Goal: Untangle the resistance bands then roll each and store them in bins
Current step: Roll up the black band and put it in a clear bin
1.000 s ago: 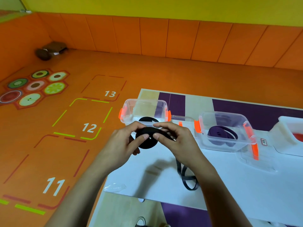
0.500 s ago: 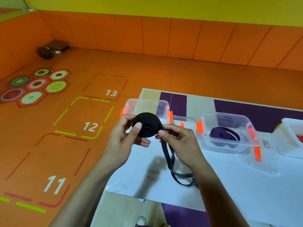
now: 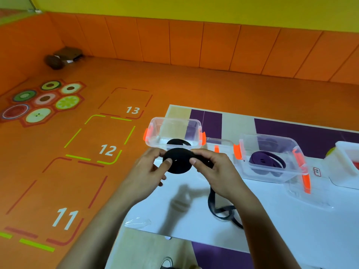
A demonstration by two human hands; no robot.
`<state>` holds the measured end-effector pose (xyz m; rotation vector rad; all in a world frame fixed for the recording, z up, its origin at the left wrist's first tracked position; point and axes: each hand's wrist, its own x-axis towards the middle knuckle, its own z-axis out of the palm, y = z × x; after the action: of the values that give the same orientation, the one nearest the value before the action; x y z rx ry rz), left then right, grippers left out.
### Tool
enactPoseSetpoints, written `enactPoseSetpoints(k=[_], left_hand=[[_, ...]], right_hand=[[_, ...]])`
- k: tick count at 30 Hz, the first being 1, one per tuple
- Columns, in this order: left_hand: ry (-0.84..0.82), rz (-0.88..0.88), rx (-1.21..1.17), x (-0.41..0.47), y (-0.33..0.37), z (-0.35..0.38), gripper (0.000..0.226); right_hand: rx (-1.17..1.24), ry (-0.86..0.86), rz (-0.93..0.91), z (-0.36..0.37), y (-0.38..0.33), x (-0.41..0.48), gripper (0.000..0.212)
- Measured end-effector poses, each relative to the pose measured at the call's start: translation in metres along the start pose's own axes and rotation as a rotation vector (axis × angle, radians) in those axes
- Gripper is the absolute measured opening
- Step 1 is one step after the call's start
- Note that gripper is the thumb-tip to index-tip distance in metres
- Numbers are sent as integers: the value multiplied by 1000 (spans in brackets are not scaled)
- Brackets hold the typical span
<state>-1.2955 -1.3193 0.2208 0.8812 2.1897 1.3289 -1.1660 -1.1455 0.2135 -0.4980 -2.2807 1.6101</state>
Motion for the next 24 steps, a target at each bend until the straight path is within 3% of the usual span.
enactPoseSetpoints(k=[3,6,19,24], left_hand=[[-25,203,243,-1,3,-13,18],[-121,225,272,-2,6,-15,11],[5,166,-502,-3,10,3,12],[-18,68,-616,-6,11,12,20]], right_hand=[[-53,-53,-30,2,-6,-1,20],[11,-48,-28,2,-9,-3,22],[405,178,-29,3,-13,-6,22],[427,201,-3,6,-7,-4,37]])
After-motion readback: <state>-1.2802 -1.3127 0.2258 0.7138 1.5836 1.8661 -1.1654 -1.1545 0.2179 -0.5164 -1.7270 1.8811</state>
